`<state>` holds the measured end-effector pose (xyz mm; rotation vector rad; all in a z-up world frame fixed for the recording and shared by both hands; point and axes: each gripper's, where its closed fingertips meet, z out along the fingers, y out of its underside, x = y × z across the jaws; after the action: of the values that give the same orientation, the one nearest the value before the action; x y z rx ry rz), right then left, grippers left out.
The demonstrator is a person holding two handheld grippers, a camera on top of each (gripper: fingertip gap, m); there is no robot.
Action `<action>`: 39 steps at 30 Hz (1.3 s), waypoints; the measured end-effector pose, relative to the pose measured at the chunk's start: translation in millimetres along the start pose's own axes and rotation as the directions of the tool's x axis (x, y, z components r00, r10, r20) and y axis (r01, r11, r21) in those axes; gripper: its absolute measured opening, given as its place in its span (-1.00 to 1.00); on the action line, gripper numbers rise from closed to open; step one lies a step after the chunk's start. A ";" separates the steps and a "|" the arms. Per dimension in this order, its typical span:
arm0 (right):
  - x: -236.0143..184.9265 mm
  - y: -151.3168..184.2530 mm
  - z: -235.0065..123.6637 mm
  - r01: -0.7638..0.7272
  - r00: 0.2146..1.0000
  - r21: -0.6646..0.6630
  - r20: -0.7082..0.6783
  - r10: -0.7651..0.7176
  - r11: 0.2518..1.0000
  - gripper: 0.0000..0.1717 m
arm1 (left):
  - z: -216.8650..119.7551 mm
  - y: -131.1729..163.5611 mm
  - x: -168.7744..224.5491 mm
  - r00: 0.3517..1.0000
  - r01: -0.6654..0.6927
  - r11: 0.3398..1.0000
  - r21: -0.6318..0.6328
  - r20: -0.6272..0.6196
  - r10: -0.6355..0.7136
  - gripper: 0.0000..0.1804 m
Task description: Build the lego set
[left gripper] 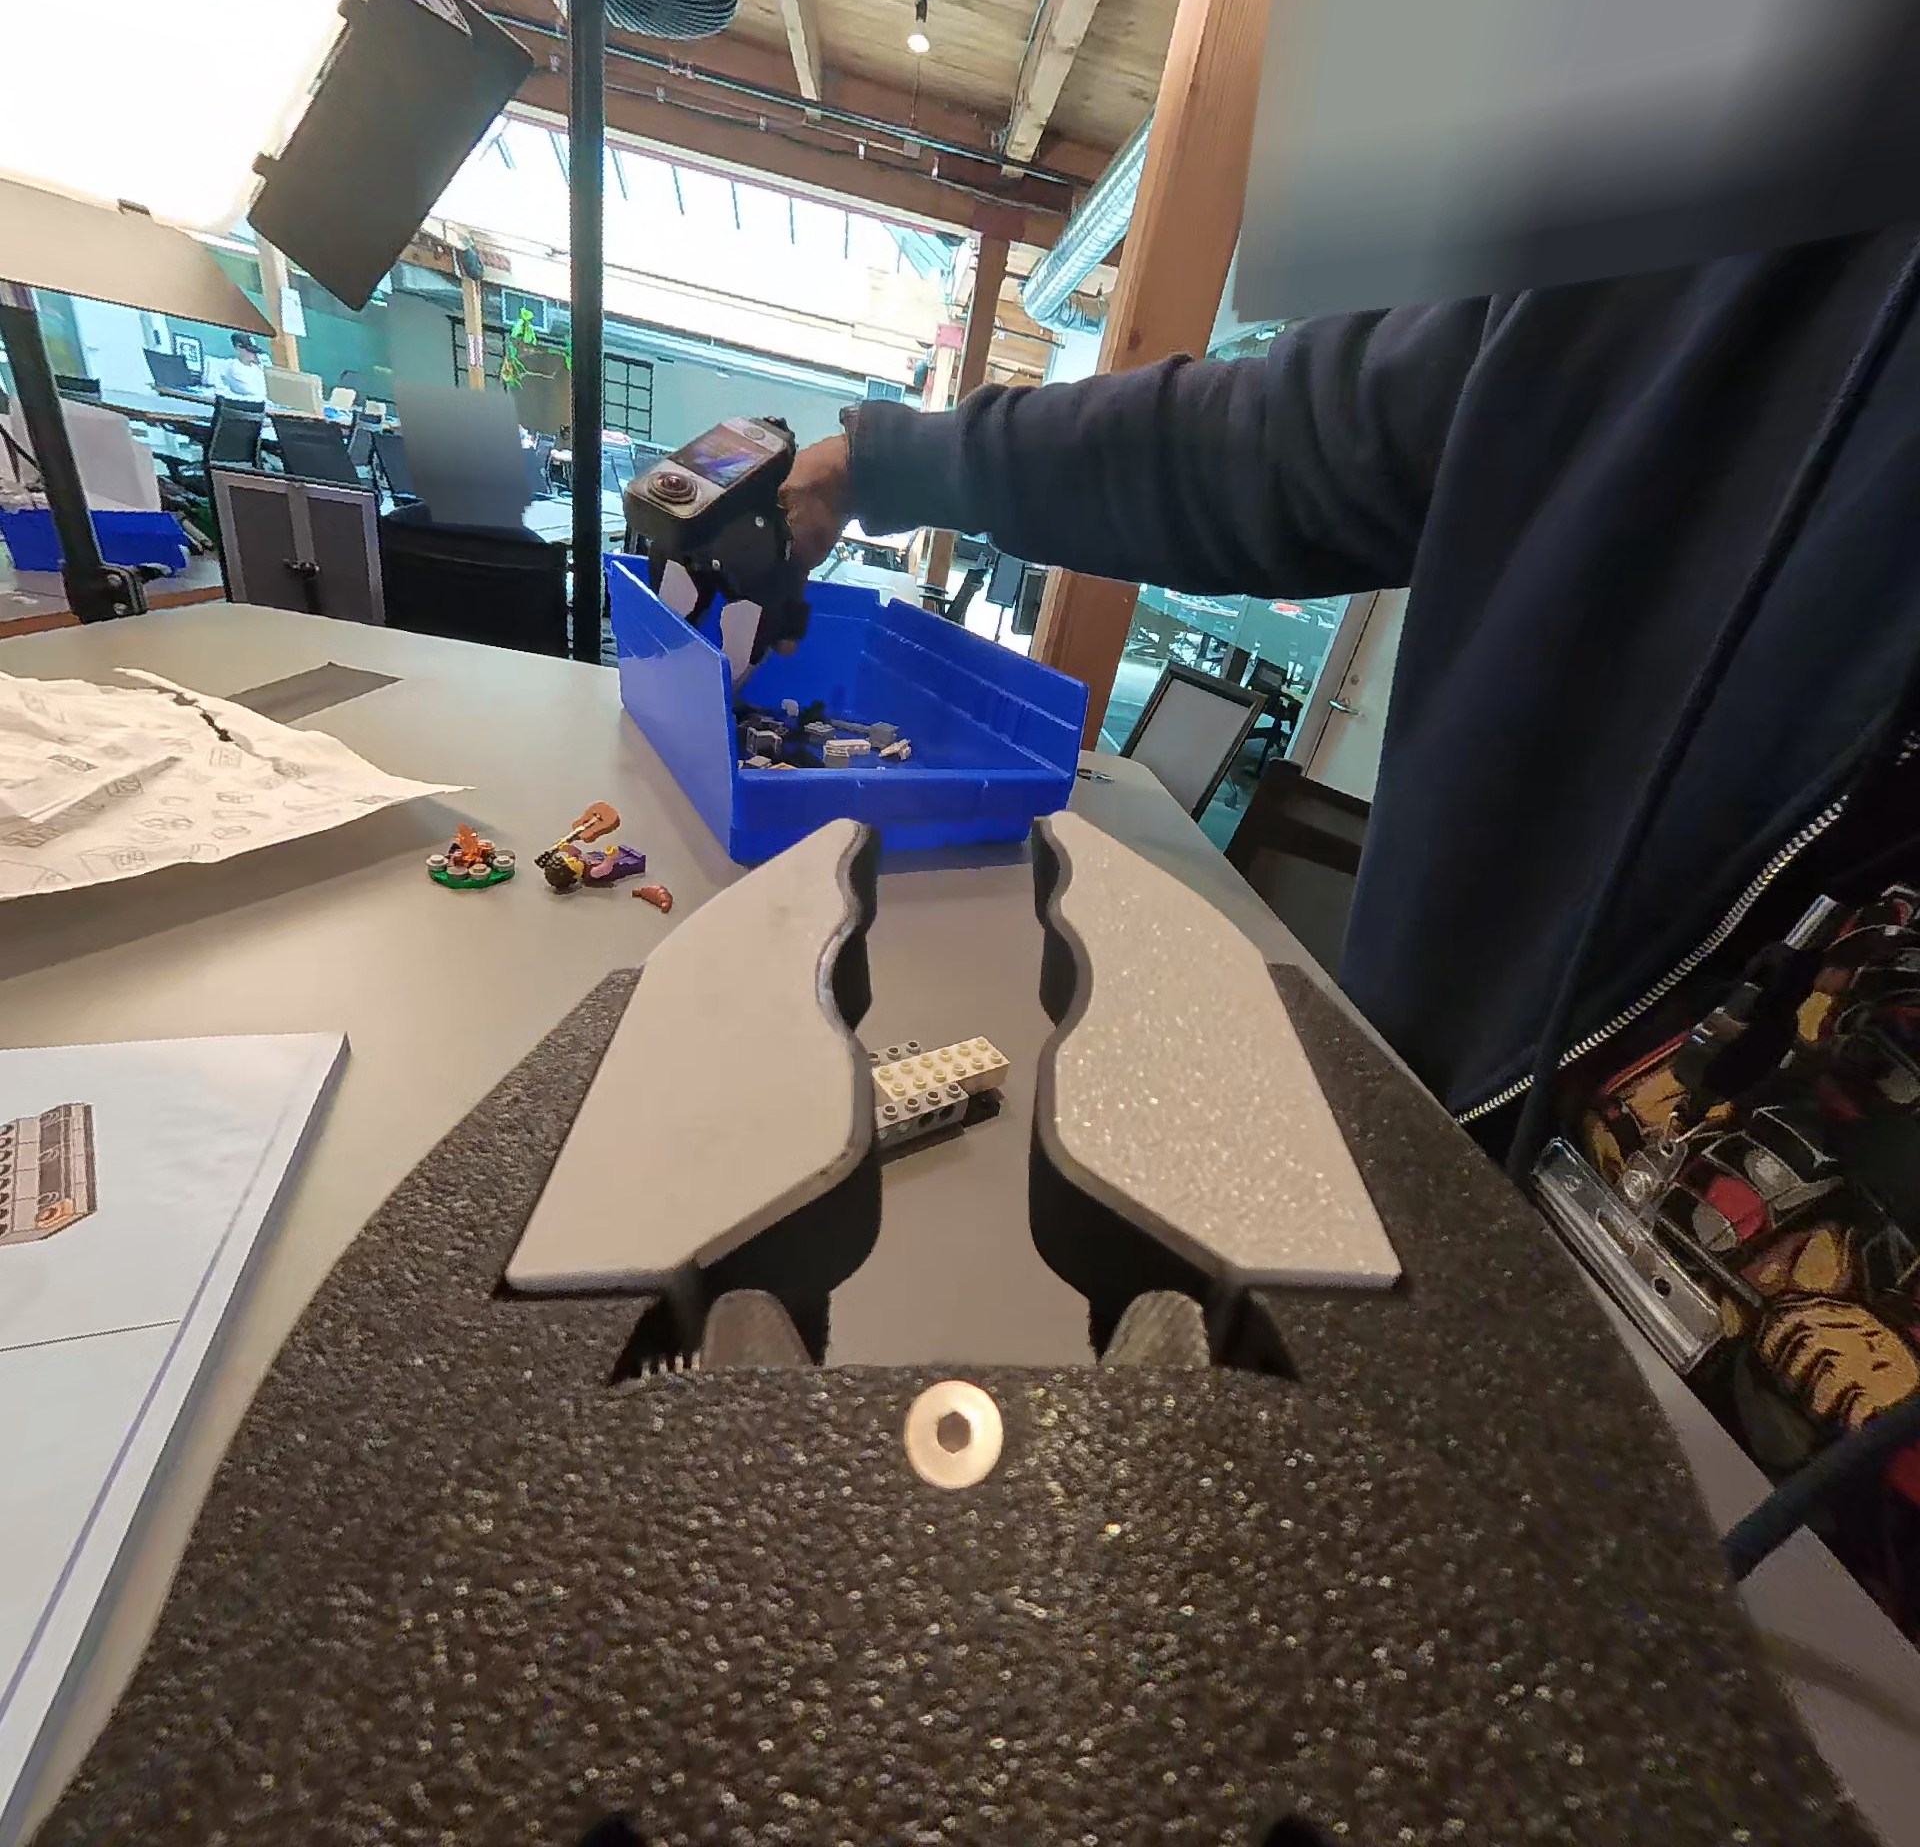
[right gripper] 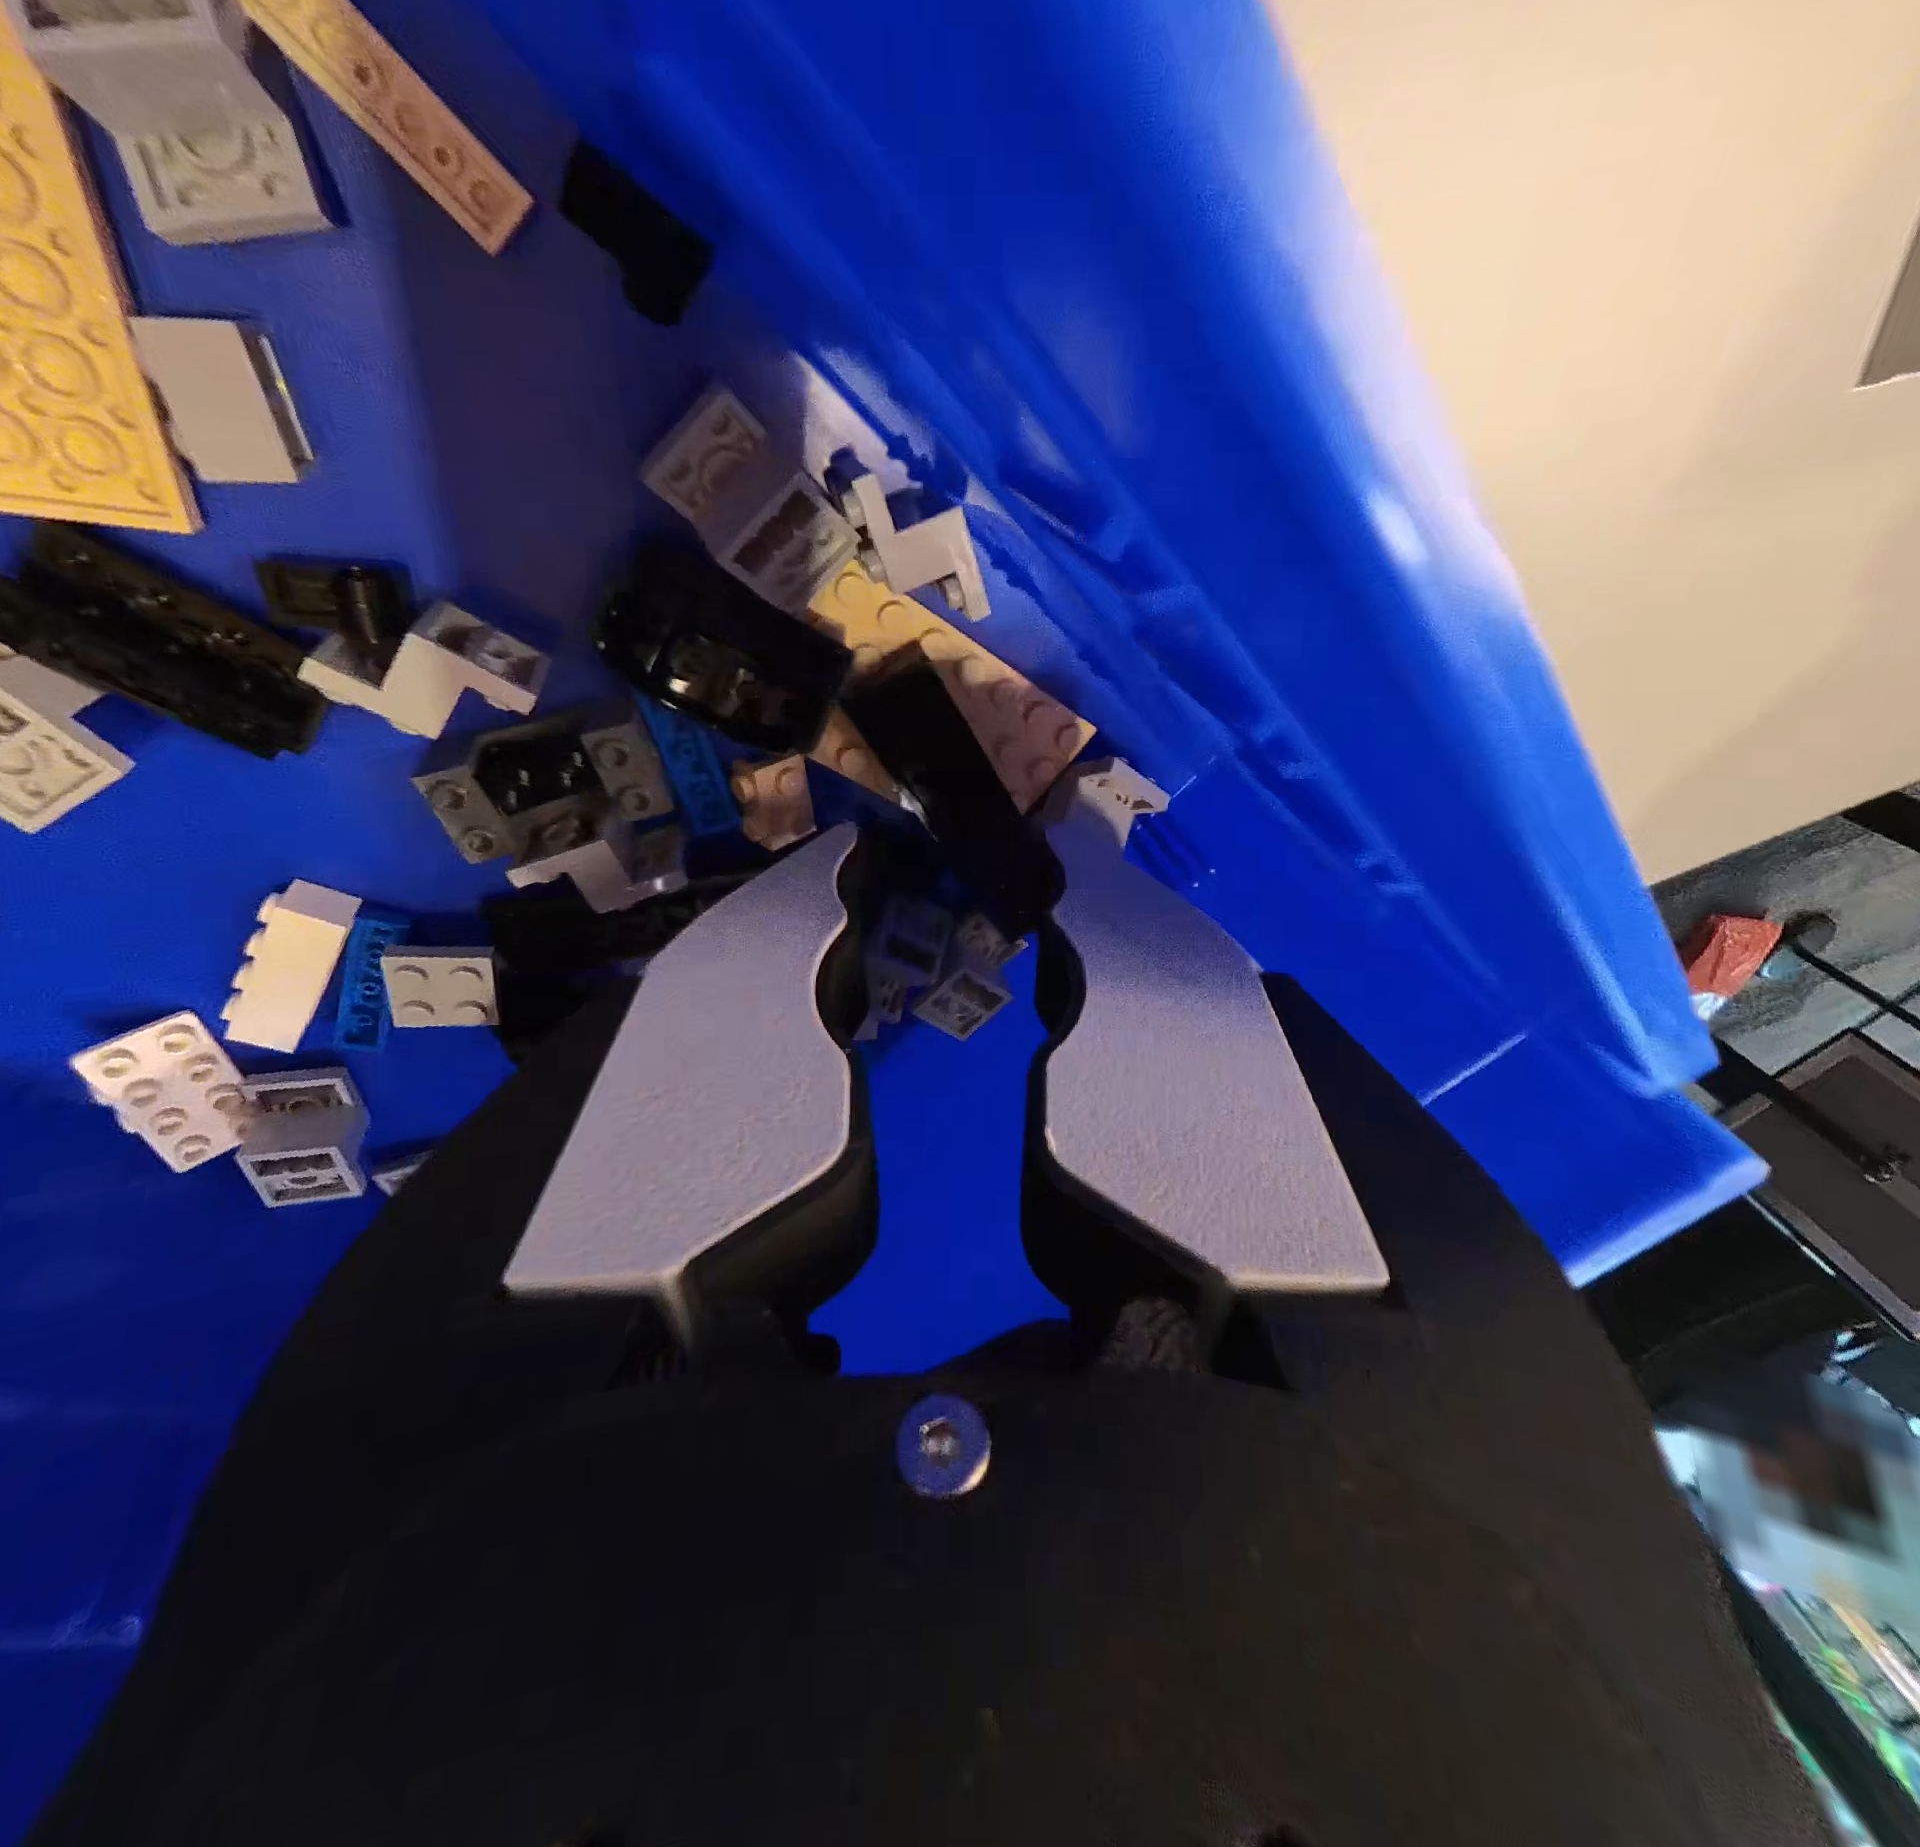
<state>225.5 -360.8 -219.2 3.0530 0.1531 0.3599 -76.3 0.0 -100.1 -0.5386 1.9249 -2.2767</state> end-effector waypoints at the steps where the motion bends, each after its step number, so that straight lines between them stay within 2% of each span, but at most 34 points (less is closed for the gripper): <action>1: -1.1 -0.4 1.2 0.013 1.000 -0.015 0.003 -0.013 1.000 -0.67 | 0.6 1.8 -0.2 1.000 0.000 1.000 -0.010 0.001 0.000 -0.68; 6: -5.3 -6.6 4.7 0.042 0.999 -0.049 0.035 -0.040 0.998 -0.69 | 3.7 7.5 -1.0 1.000 0.009 0.999 -0.038 -0.003 -0.009 -0.69; 13: -6.5 -7.1 7.5 -0.011 0.997 -0.055 0.077 0.016 0.998 -0.74 | 3.5 11.3 -0.8 1.000 0.006 0.998 -0.062 -0.001 -0.006 -0.70; 16: -2.7 2.5 7.6 -0.005 1.000 -0.100 0.028 0.008 0.995 -0.93 | 1.8 10.3 -2.5 1.000 0.012 0.998 -0.055 0.006 -0.011 -0.70; 20: 3.8 9.9 -5.4 -0.058 0.997 -0.074 -0.053 0.054 0.996 -0.93 | -0.7 7.6 -4.4 1.000 0.012 0.999 -0.043 0.016 -0.011 -0.71; 24: -3.8 -0.7 -38.2 -0.136 0.984 0.006 -0.120 0.136 0.991 -0.93 | -0.9 2.7 -3.9 1.000 0.003 0.999 -0.032 0.021 -0.002 -0.71; 27: -29.4 -46.5 -82.5 -0.197 0.967 0.141 -0.138 0.216 0.970 -0.94 | -3.9 -1.9 -4.3 0.999 -0.026 0.999 -0.037 0.041 0.028 -0.71; 29: -60.0 -96.2 -116.5 -0.250 0.956 0.274 -0.086 0.282 0.929 -0.94 | -10.3 -7.1 -7.0 0.996 -0.048 0.998 -0.036 0.068 0.050 -0.71; 32: -121.8 -184.8 -158.1 -0.313 0.943 0.465 0.051 0.328 0.828 -0.94 | -25.4 -20.5 -14.2 0.992 -0.053 0.998 0.021 0.116 0.050 -0.71; 36: -212.3 -291.0 -171.7 -0.302 0.953 0.579 0.169 0.252 0.757 -0.94 | -46.3 -34.1 -22.8 0.989 -0.033 0.992 0.118 0.146 0.016 -0.73; 39: -249.6 -352.1 -155.3 -0.319 0.947 0.612 0.187 0.260 0.723 -0.94 | -55.4 -39.5 -22.8 0.989 -0.042 0.987 0.156 0.148 0.019 -0.73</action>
<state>-84.6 -29.7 -151.8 3.7791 -0.2833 0.2112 -68.2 66.2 -73.5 -0.6324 1.6572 -2.2757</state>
